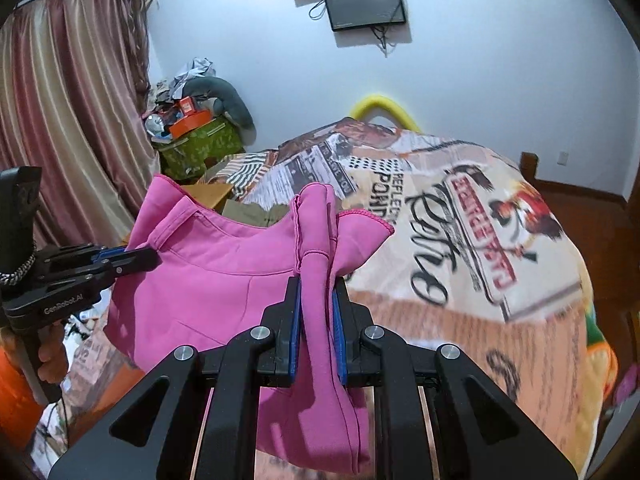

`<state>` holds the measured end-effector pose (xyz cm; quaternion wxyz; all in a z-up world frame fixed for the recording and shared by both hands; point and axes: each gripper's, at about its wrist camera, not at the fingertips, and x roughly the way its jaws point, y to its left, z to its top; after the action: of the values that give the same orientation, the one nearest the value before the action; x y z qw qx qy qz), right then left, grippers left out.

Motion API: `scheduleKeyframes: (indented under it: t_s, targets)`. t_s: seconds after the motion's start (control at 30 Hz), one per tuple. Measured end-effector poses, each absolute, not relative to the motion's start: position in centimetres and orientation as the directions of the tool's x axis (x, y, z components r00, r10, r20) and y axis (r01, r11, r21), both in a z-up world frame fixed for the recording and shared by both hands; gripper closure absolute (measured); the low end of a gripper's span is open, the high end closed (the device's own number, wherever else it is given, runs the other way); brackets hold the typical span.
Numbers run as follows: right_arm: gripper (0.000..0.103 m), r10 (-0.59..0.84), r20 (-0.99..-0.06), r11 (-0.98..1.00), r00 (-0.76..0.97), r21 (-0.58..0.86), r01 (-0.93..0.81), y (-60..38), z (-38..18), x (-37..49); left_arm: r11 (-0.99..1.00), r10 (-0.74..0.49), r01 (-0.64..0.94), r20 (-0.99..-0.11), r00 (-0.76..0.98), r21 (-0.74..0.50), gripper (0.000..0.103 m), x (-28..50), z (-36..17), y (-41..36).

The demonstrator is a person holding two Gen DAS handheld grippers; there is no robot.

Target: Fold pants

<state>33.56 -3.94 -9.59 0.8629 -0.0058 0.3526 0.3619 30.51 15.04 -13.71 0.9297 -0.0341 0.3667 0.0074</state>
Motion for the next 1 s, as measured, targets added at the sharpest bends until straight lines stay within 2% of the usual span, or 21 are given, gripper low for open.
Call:
scheduleKeyframes:
  t_s: [0.4, 0.6, 0.77, 1.0]
  targets:
    - [0.091, 0.668, -0.604, 0.681, 0.435, 0.261, -0.684, 4.4, -11.7, 41.6, 0.987, 0.112, -0.161, -0.646, 0.755, -0.017, 0.092, 37.8, -16.9, 22.9]
    - [0.091, 0.65, -0.617, 0.677, 0.443, 0.207, -0.706, 8.1, -13.0, 44.6, 0.978, 0.134, -0.204, -0.643, 0.754, -0.034, 0.092, 41.5, -18.9, 26.3]
    - [0.091, 0.607, -0.638, 0.693, 0.474, 0.133, -0.708, 10.8, -14.6, 46.5, 0.97, 0.121, -0.23, -0.677, 0.726, -0.074, 0.092, 45.0, -21.2, 28.8]
    - [0.089, 0.545, -0.698, 0.73, 0.464, 0.123, -0.672, 12.0, -18.5, 48.5, 0.968, 0.11, -0.244, -0.767, 0.632, -0.063, 0.091, 47.9, -25.9, 30.2]
